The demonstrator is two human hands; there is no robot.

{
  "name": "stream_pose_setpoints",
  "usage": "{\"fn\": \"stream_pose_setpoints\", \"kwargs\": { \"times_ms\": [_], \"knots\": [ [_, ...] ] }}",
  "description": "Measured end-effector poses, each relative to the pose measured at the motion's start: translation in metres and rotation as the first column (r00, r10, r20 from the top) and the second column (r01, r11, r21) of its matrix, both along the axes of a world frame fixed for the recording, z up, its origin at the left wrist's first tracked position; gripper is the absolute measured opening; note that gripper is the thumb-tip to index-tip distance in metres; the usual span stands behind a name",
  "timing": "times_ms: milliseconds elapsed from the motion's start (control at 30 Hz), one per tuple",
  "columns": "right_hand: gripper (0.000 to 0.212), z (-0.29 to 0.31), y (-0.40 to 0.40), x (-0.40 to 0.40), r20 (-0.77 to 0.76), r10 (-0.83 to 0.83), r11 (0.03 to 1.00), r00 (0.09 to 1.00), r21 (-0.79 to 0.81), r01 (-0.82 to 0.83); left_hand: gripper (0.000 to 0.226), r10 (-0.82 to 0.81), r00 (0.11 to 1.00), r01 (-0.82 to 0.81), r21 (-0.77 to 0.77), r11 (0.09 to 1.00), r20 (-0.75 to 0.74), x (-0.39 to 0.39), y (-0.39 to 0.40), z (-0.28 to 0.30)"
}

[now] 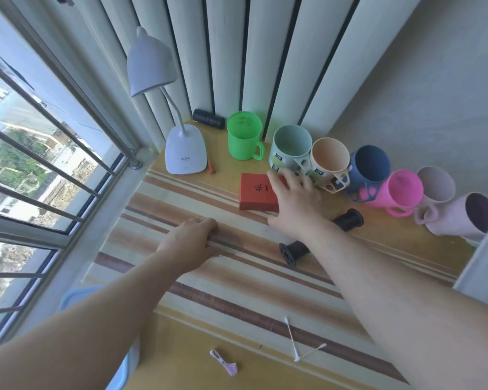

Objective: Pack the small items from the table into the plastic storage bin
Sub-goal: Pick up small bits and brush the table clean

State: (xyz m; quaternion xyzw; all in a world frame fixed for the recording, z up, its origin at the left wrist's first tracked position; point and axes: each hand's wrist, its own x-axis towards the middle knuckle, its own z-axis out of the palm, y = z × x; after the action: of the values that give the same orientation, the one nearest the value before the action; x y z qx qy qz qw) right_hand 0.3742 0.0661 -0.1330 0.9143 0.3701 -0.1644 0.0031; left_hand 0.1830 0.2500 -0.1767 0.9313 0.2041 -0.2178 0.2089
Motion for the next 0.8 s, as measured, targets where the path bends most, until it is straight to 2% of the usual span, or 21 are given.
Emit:
{"fn": "stream_pose_setpoints", "kwargs": {
  "times_ms": [67,167,333,433,500,567,667,733,800],
  "knots": [
    [0.104,-0.003,-0.003,0.002,-0.034,-0.023,1.000,0.999,-0.019,0.022,0.030,0.051,0.999,-0.051,-0.056,0.997,-0.001,-0.012,-0.010,-0.002],
    [0.092,-0.001,0.007,-0.004,-0.047,-0.050,0.999,0.998,0.006,0.051,0.017,0.122,0.993,-0.122,-0.164,0.979,-0.009,-0.026,-0.020,0.000],
    [0.084,-0.005,0.002,-0.061,-0.145,0.125,0.992,0.981,0.044,-0.120,0.005,0.091,0.989,-0.123,-0.306,0.944,-0.117,-0.057,-0.046,0.022],
    [0.076,0.000,-0.013,-0.087,-0.092,0.191,0.979,0.977,0.084,-0.184,0.007,0.079,0.990,-0.113,-0.346,0.931,-0.113,-0.072,-0.062,0.039],
    [0.071,0.010,-0.035,-0.100,-0.070,0.216,0.964,0.974,0.173,-0.202,0.007,0.090,0.992,-0.117,-0.377,0.919,-0.089,-0.075,-0.077,0.058],
    [0.068,0.024,-0.067,-0.112,-0.119,0.260,0.932,0.958,0.290,-0.217,0.015,0.131,0.989,-0.147,-0.421,0.895,-0.068,-0.073,-0.096,0.080],
    [0.071,0.047,-0.127,-0.131,-0.213,0.353,0.903,0.911,0.333,-0.272,0.021,0.148,0.989,-0.136,-0.502,0.854,-0.017,-0.059,-0.132,0.117],
    [0.075,0.064,-0.166,-0.138,-0.209,0.318,0.907,0.925,0.351,-0.233,0.023,0.129,0.992,-0.102,-0.563,0.820,0.009,-0.047,-0.161,0.141],
    [0.069,0.083,-0.203,-0.139,-0.150,0.234,0.902,0.961,0.402,-0.157,0.020,0.132,0.991,-0.092,-0.633,0.769,0.016,-0.037,-0.194,0.161]
  ]
}}
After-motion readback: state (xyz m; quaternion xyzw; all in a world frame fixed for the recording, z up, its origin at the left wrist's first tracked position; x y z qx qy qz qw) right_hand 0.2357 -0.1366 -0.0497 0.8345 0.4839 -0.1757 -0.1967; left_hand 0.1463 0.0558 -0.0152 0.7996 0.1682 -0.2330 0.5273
